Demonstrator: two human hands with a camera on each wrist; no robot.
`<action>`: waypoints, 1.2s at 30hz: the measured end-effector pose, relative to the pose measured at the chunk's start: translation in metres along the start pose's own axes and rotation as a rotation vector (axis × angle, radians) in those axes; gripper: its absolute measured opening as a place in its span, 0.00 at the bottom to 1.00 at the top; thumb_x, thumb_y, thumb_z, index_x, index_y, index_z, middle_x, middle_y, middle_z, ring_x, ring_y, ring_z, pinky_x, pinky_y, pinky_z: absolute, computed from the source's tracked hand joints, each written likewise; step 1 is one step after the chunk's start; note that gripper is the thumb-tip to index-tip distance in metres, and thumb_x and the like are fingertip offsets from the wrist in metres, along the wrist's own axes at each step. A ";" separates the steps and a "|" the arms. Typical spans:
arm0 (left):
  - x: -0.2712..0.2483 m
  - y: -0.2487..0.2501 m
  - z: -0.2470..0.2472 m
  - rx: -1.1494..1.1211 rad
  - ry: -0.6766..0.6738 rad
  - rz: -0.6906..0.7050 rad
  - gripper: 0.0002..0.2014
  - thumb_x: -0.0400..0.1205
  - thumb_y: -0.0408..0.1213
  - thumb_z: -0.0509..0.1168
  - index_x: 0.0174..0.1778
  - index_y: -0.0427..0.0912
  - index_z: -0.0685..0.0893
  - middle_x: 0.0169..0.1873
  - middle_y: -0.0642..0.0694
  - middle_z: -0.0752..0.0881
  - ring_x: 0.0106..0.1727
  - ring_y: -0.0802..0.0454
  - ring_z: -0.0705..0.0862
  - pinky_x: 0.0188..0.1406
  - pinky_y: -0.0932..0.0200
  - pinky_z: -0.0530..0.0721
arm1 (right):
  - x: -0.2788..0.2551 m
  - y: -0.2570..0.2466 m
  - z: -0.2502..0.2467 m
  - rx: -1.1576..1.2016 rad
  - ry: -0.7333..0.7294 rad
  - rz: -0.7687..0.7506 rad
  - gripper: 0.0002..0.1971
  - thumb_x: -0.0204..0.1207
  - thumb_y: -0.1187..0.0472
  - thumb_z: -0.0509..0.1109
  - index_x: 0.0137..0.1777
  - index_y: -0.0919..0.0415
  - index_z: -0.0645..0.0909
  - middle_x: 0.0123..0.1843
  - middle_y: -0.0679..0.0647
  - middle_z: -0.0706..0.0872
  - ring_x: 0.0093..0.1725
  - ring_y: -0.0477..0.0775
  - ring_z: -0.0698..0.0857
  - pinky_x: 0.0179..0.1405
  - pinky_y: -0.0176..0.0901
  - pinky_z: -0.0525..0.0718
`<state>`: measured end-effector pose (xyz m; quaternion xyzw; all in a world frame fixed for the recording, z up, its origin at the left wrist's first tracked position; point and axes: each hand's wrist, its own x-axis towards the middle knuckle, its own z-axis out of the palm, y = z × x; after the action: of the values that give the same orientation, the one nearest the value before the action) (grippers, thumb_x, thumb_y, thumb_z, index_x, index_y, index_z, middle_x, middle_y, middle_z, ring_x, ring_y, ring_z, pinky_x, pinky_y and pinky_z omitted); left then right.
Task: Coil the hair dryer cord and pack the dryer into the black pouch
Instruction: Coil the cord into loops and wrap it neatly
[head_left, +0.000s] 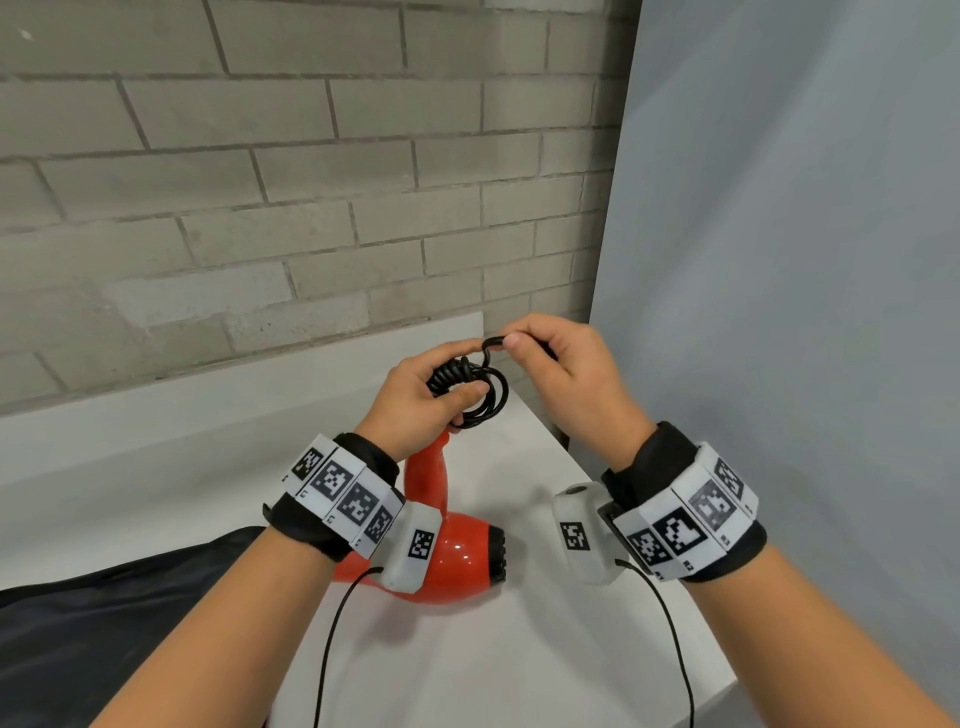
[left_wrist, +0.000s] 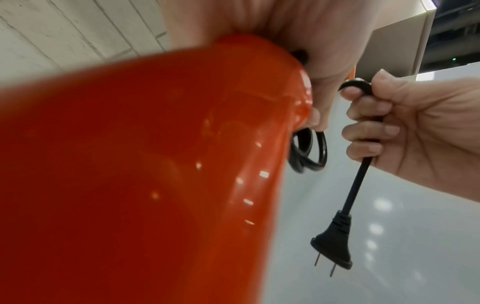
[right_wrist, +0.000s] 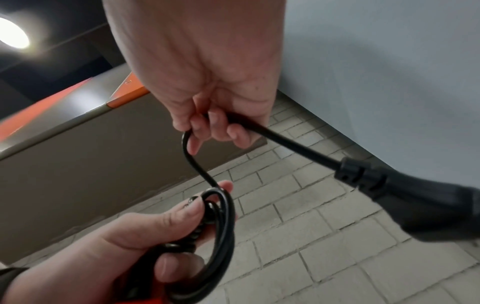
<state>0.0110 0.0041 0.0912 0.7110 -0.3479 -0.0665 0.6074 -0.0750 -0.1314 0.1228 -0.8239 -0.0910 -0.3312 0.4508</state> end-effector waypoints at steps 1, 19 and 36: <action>0.000 0.000 0.000 -0.003 -0.008 0.000 0.17 0.75 0.27 0.68 0.55 0.50 0.82 0.33 0.49 0.82 0.20 0.61 0.78 0.23 0.65 0.82 | 0.000 0.000 0.001 -0.009 -0.021 -0.017 0.12 0.76 0.61 0.60 0.44 0.65 0.84 0.29 0.38 0.78 0.33 0.33 0.78 0.34 0.22 0.72; 0.012 -0.017 -0.005 -0.022 0.265 0.015 0.06 0.78 0.31 0.65 0.49 0.43 0.82 0.38 0.57 0.82 0.34 0.72 0.81 0.47 0.65 0.80 | -0.045 0.094 0.003 -0.173 -0.389 0.548 0.10 0.73 0.69 0.68 0.34 0.54 0.79 0.35 0.47 0.81 0.32 0.44 0.77 0.36 0.31 0.75; 0.011 -0.011 0.002 -0.049 0.204 -0.051 0.08 0.82 0.37 0.59 0.50 0.41 0.82 0.35 0.51 0.81 0.29 0.63 0.79 0.31 0.66 0.77 | -0.018 0.024 0.044 0.131 0.275 0.149 0.12 0.67 0.70 0.75 0.33 0.54 0.77 0.34 0.43 0.78 0.36 0.39 0.79 0.41 0.30 0.81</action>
<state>0.0223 -0.0033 0.0845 0.7076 -0.2646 -0.0178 0.6550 -0.0576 -0.1071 0.0790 -0.7441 0.0114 -0.3998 0.5351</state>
